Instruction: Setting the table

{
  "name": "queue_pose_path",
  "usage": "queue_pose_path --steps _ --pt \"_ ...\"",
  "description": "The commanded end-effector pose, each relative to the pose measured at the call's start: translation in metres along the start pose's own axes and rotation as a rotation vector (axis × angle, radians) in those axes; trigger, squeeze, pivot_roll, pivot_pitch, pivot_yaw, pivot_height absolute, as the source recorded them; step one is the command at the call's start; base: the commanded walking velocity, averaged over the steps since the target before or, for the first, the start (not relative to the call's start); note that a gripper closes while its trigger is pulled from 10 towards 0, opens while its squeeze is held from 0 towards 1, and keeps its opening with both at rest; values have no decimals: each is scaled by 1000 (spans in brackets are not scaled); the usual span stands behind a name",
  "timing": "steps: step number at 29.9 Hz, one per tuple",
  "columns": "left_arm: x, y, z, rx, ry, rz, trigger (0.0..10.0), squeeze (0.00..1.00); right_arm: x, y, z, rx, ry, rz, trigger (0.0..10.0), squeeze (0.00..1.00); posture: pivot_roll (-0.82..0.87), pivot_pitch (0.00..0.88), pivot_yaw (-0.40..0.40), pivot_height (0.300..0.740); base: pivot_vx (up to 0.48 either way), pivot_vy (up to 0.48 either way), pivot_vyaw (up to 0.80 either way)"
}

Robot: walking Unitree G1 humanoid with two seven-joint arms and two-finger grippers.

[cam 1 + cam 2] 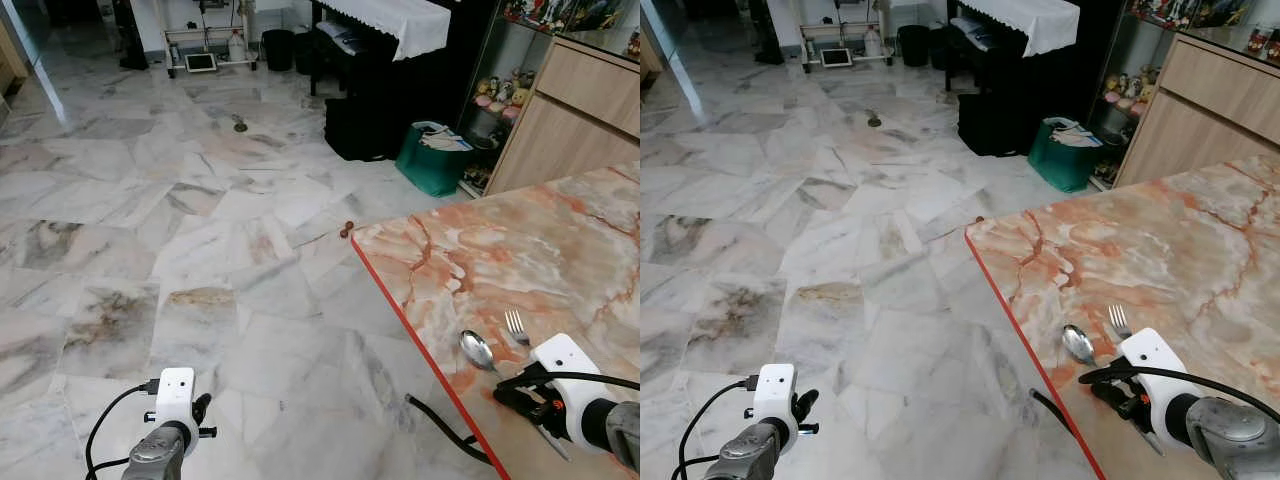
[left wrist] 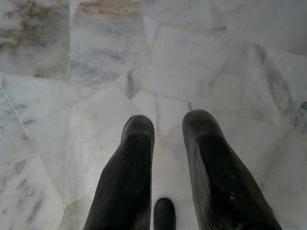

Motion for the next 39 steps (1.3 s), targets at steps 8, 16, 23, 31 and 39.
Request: queue_pose_path --steps 8,16,23,31,39 --pt "-3 1 -3 9 -3 -22 10000 0 1 -9 -4 -3 3 21 10000 0 63 0 -8 727 0 0 0" --pt "-3 0 -2 8 -1 -19 10000 0 -2 -12 -3 -8 6 9 10000 0 68 0 -11 727 0 0 0" --pt "-4 1 -4 11 -1 -23 10000 0 -5 -16 9 -75 5 -13 10000 0 69 0 -10 727 0 0 0" --pt "-5 2 -5 11 -3 -28 10000 0 -7 -20 14 -114 -22 -22 10000 0 68 0 -7 727 0 0 0" --pt "-8 2 -3 3 -7 -37 10000 0 -5 -25 6 -72 -40 -6 196 0 70 0 -5 727 0 0 0"
Point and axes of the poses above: a point about 5 cm out from each wrist's last joint towards the gripper, its own y axis pointing back from the gripper into the wrist, its own x axis along the axis of the wrist's last joint, z = x × y, the point moved 2 cm from there along -y, pointing out of the wrist towards the gripper, and after that the axes turned 13 degrees about y, right-handed, at the moved point
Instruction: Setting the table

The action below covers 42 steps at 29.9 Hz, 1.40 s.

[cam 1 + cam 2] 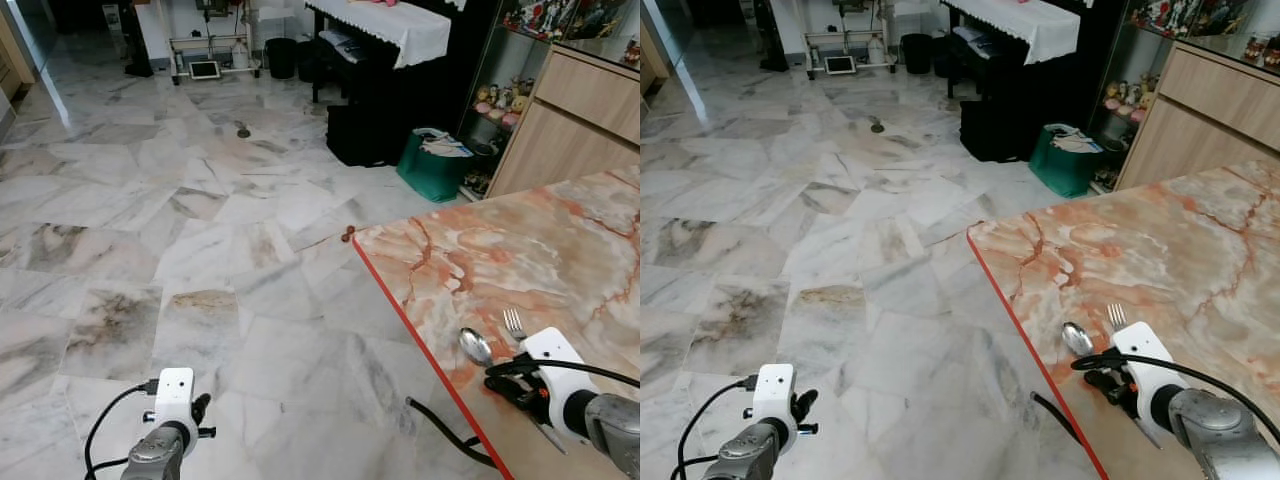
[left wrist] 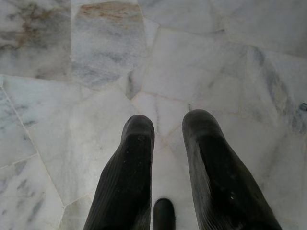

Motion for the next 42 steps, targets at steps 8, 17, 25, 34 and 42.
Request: queue_pose_path --steps 8,17,25,34,42 --pt "-8 2 -3 -1 -4 -40 10000 0 -3 -4 -1 3 -5 -22 0 0 70 0 -3 727 0 0 0" --pt "-9 2 -3 -5 -6 -45 10000 0 -2 -5 -2 10 0 -23 0 0 69 0 -2 727 0 0 0" --pt "-9 2 -4 0 -5 -47 10000 0 2 -6 -4 12 13 -11 0 0 74 0 -3 727 0 0 0" --pt "-8 2 -4 1 -6 -45 10000 0 37 -8 -17 37 9 155 10000 0 72 0 1 727 0 0 0" --pt "-8 2 -4 2 -8 -45 10000 0 57 0 -21 40 38 251 10000 0 66 0 3 727 0 0 0"
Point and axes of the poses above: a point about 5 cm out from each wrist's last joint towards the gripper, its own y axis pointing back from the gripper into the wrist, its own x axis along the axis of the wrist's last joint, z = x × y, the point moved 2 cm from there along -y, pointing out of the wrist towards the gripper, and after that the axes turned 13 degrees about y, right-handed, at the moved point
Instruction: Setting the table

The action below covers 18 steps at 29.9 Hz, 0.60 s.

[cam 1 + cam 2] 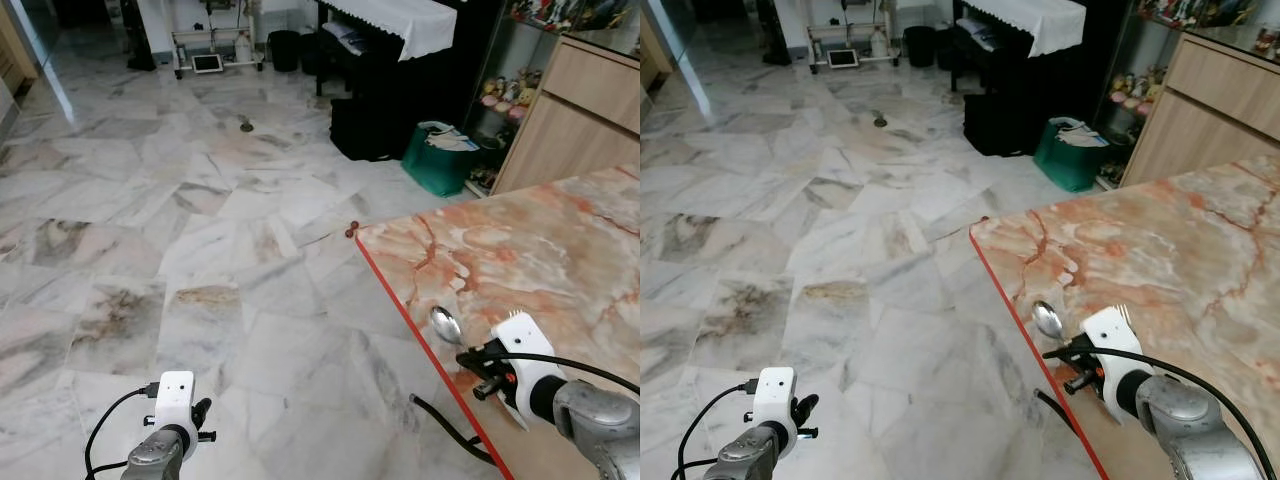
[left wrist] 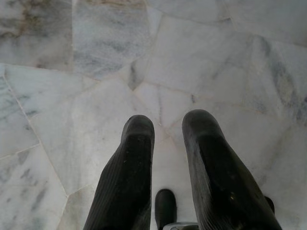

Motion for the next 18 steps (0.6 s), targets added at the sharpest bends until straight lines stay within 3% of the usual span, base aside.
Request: queue_pose_path --steps 1,3,7,9,12,15,18 --pt "-4 1 -2 5 -8 -20 10000 0 21 1 6 -48 19 110 10000 0 65 0 3 727 0 0 0" --pt "-4 1 -2 4 -7 -20 10000 0 28 0 9 -75 11 149 10000 0 65 0 3 727 0 0 0" --pt "-3 1 -3 8 -11 -15 10000 0 42 -3 29 -313 2 261 10000 0 65 0 3 727 0 0 0" --pt "-3 1 -3 13 -10 -11 10000 0 46 -2 35 -406 -91 334 10000 0 59 0 7 727 0 0 0" --pt "-3 1 -3 12 -14 -11 10000 0 46 -2 34 -481 -113 411 10000 0 59 0 8 727 0 0 0" --pt "-2 1 -2 12 -15 -8 10000 0 39 -6 35 -560 -174 427 10000 0 65 0 2 727 0 0 0" --pt "-1 0 -2 14 -11 0 10000 0 35 -5 38 -623 -177 428 10000 0 67 0 1 727 0 0 0"
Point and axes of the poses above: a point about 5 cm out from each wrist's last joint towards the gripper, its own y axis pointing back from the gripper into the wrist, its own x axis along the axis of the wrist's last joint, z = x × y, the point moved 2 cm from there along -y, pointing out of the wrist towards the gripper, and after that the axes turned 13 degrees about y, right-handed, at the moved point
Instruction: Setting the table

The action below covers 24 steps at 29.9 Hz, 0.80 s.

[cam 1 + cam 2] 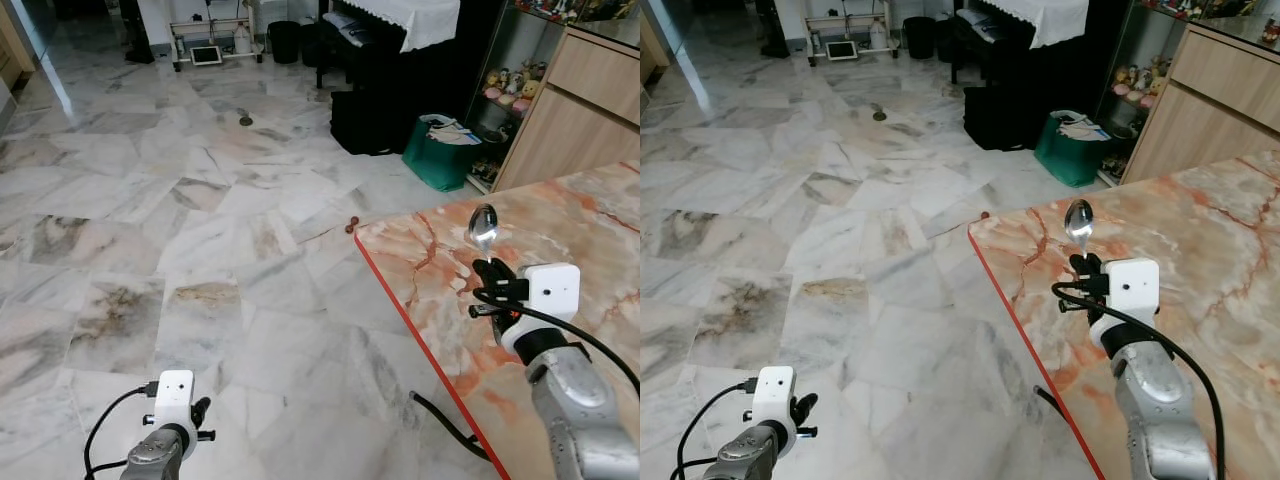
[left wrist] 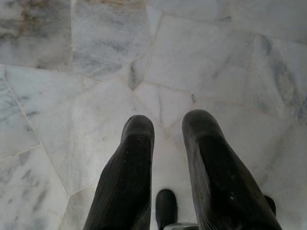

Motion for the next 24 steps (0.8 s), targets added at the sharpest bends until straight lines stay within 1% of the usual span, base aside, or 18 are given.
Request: queue_pose_path --steps 1,2,3,5,8,10,12,14,17,20,24 --pt "-2 1 -2 10 -5 -2 10000 0 -2 1 10 -93 16 22 10000 0 67 0 1 727 0 0 0" --pt "-2 1 -1 9 -6 1 10000 0 -5 2 17 -170 3 33 10000 0 67 0 1 727 0 0 0" --pt "-2 1 -1 9 -5 3 10000 0 -7 4 20 -200 15 34 10000 0 67 0 1 727 0 0 0" --pt "-1 1 -1 10 -3 10 10000 0 -8 6 24 -227 42 42 10000 0 67 0 1 727 0 0 0" --pt "1 1 -1 10 -1 22 10000 0 -6 12 29 -285 37 82 10000 0 67 0 -2 727 0 0 0" --pt "1 1 -1 9 -2 25 10000 0 -7 15 27 -296 20 96 10000 0 63 0 -4 727 0 0 0" --pt "2 1 0 6 -5 33 10000 0 -9 18 21 -266 15 103 10000 0 64 0 -5 727 0 0 0" --pt "2 1 0 4 -7 36 10000 0 -14 19 15 -263 17 95 10000 0 55 0 4 727 0 0 0" --pt "2 1 0 2 -14 37 10000 0 -16 16 11 -265 -2 98 10000 0 55 0 3 727 0 0 0" --pt "1 1 0 7 -20 37 10000 0 -14 8 4 -237 -13 104 10000 0 58 0 -4 727 0 0 0" --pt "-1 2 1 8 -18 35 10000 0 -12 5 0 -217 -18 120 10000 0 71 0 -16 727 0 0 0"
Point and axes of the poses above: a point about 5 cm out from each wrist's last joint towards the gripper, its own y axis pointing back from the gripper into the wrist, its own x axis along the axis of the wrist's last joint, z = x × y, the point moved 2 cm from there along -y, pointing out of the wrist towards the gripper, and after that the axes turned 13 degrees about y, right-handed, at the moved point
